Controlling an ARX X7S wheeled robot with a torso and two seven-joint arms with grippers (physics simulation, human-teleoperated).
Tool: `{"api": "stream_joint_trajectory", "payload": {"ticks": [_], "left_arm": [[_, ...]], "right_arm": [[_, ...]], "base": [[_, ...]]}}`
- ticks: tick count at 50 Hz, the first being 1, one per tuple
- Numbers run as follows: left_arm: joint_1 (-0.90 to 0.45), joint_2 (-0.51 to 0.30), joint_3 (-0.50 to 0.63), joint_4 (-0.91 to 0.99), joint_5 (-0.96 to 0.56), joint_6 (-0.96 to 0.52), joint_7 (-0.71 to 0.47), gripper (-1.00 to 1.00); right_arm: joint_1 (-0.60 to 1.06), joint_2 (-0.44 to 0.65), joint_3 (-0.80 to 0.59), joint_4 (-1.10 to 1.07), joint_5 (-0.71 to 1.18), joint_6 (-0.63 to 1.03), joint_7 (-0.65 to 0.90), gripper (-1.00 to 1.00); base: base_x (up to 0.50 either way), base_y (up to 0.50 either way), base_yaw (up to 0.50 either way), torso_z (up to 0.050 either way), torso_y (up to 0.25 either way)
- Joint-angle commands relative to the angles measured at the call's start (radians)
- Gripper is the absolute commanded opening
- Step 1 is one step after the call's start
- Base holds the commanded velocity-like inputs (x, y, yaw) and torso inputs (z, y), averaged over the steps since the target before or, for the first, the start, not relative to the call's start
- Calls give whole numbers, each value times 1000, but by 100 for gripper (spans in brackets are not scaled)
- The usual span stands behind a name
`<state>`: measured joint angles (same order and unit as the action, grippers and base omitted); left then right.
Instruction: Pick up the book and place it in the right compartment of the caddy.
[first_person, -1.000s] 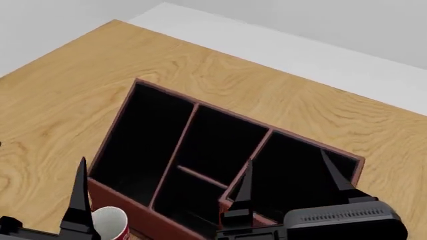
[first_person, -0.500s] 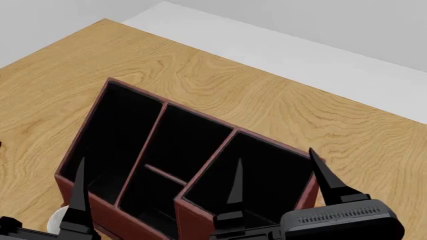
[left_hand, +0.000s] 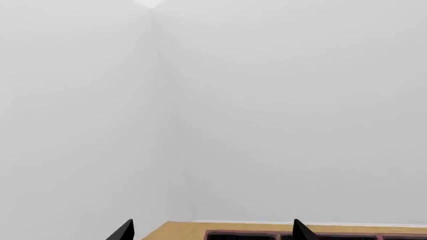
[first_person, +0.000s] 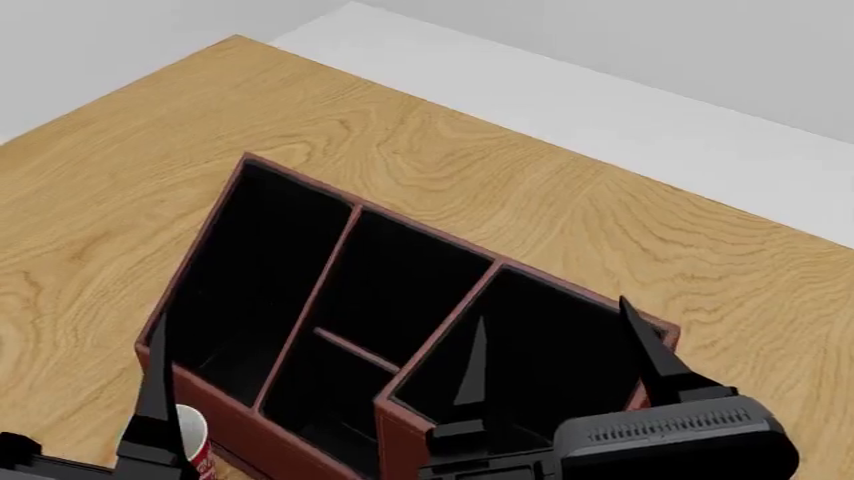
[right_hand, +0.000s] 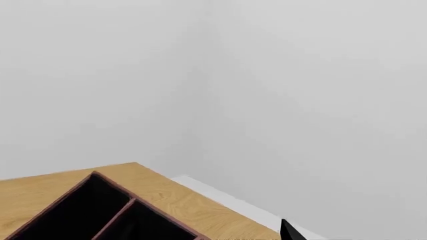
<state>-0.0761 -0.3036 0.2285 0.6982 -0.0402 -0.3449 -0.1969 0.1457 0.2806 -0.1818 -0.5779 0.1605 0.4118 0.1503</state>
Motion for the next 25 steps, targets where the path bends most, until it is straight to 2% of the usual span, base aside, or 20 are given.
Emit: {"api": "stream_joint_trajectory", "payload": {"ticks": [1,3,8,16,21,23,25], "left_arm": [[0,-5,0,11,-5,-7,-5,100],[0,-6,0,6,-5,-3,-5,100],[-1,-7,0,7,-6,-4,-8,100],[5,-16,-36,29,-38,-14,-9,100],[24,-35,-82,84,-40,-33,-29,100],[36,-41,-120,107,-74,-37,-26,100],[56,-49,-170,132,-106,-35,-28,100]], "right_arm": [[11,1,4,-13,35,40,-5,100],[-3,0,7,-8,25,-13,-3,100],[12,5,0,-27,36,56,4,100],[156,0,-162,-301,-48,530,94,100],[342,-62,-215,-468,-37,929,134,100],[414,-84,-183,-469,60,1019,187,100],[525,-110,-112,-469,326,1153,344,100]], "base": [[-417,-276,0,0,0],[-417,-276,0,0,5],[11,8,0,0,0],[0,0,0,0,0],[0,0,0,0,0],[0,0,0,0,0],[0,0,0,0,0]]}}
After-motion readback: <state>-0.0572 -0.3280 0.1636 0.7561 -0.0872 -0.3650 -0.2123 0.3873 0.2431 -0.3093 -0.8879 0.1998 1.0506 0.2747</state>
